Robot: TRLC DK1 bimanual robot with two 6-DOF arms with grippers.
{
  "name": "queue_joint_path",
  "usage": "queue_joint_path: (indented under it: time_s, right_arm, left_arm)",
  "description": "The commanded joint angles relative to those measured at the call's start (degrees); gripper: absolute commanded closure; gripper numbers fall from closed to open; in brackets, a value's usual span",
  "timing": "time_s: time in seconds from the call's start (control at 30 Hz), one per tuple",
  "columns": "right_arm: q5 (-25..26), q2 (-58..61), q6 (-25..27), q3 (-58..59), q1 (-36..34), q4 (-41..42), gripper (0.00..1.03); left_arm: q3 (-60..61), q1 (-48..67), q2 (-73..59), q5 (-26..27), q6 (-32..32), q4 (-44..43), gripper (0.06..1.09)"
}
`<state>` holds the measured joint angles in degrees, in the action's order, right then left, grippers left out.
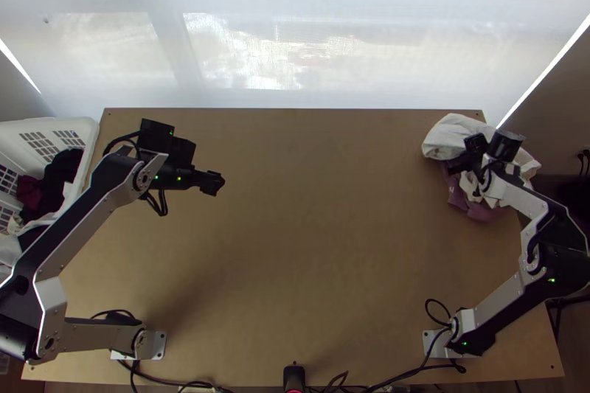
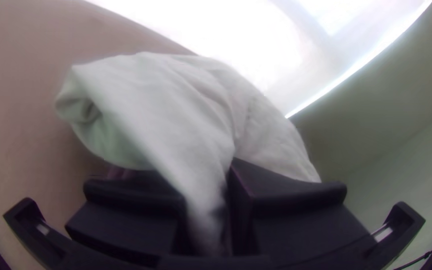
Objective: Fold the t-shirt
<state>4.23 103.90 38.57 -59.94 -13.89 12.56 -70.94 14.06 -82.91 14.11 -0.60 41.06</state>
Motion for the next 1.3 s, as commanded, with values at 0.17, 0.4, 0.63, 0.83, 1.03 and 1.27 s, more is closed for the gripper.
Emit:
queue_joint_path:
  time_s: [0.17, 0.4, 0.63, 0.83, 1.03, 1.27]
  right_arm:
    - [2.01, -2.65, -2.62, 6.42, 2.99, -4.91, 0.64]
    - [-2.03, -16.97, -11.41, 4.22, 0.79, -14.93, 0.08]
    - [-3.09, -15.3, -15.19, -8.79, 1.94, -17.22, 0.06]
    - [-2.91, -1.86, -17.56, -17.84, 2.29, -16.95, 0.05]
    - [-1.86, 7.99, -18.44, -14.76, 0.53, -16.07, 0.05]
    - [-1.68, 9.83, -19.67, -5.01, -0.17, -10.71, 0.05]
  left_arm:
    - [1.06, -0.97, 1.62, 0.31, -0.54, 0.07, 0.11]
    - [2.12, -1.06, 3.2, 0.31, -1.24, -0.19, 0.11]
    - [4.32, -1.23, 3.81, 0.39, -1.6, -0.8, 0.11]
    - [5.63, -1.5, 5.48, 0.39, -1.77, -0.54, 0.11]
    - [6.07, -3.43, 6.63, 0.39, -0.81, 0.95, 0.11]
    - [6.34, -3.96, 6.89, 0.39, 0.07, 1.74, 0.11]
